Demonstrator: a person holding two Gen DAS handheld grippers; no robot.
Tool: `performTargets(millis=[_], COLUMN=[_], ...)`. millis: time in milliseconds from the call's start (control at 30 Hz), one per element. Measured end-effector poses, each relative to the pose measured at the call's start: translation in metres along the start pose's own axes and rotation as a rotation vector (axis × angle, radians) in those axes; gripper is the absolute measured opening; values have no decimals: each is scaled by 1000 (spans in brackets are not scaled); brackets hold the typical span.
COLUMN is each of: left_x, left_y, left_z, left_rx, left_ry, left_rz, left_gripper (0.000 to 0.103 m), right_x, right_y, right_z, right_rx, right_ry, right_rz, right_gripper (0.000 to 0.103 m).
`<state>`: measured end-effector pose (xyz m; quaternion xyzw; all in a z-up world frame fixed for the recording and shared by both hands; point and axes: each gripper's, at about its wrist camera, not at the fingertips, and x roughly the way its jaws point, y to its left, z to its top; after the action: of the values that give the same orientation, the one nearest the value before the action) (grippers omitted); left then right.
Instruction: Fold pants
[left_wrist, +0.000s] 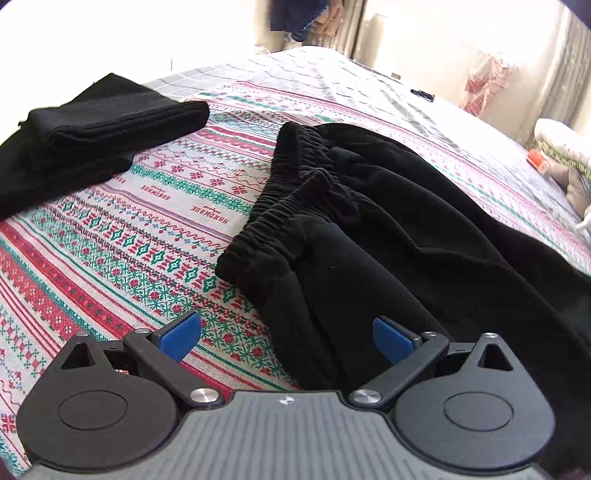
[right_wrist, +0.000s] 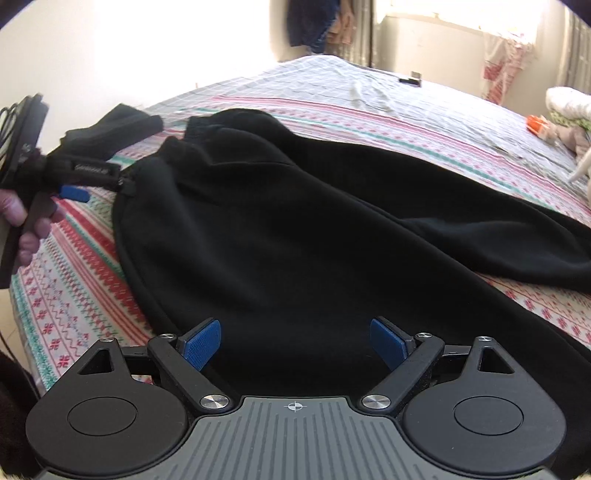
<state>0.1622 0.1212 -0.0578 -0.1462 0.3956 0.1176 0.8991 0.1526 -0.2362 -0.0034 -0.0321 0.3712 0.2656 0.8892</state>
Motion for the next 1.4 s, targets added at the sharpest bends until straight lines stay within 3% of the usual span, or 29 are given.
performTargets(millis=[67,100,133,333,500,533,600,667,933,1033,1267,1400], left_x=[8,13,13,24,26,25,23,17,-26,-39,-54,-45], left_y=[16,24,30,40,43,42,38,33,42,53,85,87], left_z=[0,0,1,5,9,9,10,9,11,7,-13,-19], left_rx=[-89,-141,-167,-227,-249,-233,-196,-156,-48,-26,-43,0], left_ry=[14,24,-6,-75,-84,-84,-96,-118,-206,-221,-170,-113], left_rz=[-42,-68,-90,-165,-141,-126,-95,-57,78,125,208,230], left_gripper=[101,95,95,77,57,52,42,38,32,31,30,31], right_x=[5,7,8,22,44,46,51,54,32,20,15,19], right_y=[22,32,44,94,117,117,116,112,130,140,168,179], right_z=[0,1,0,-8,-12,-11,-9,-3,5,6,-6,-9], right_rx=[-79,-112,-149,-323,-402,-398,-385,-357,-366,-368,-423,-435], right_ry=[-20,-28,-40,-81,-62,-73,-79,-62,-103,-112,-85,-61], right_rz=[37,53,72,136,67,56,38,41,76,136,188,191], right_gripper=[90,90,90,82,54,52,29,9,6,5,5,6])
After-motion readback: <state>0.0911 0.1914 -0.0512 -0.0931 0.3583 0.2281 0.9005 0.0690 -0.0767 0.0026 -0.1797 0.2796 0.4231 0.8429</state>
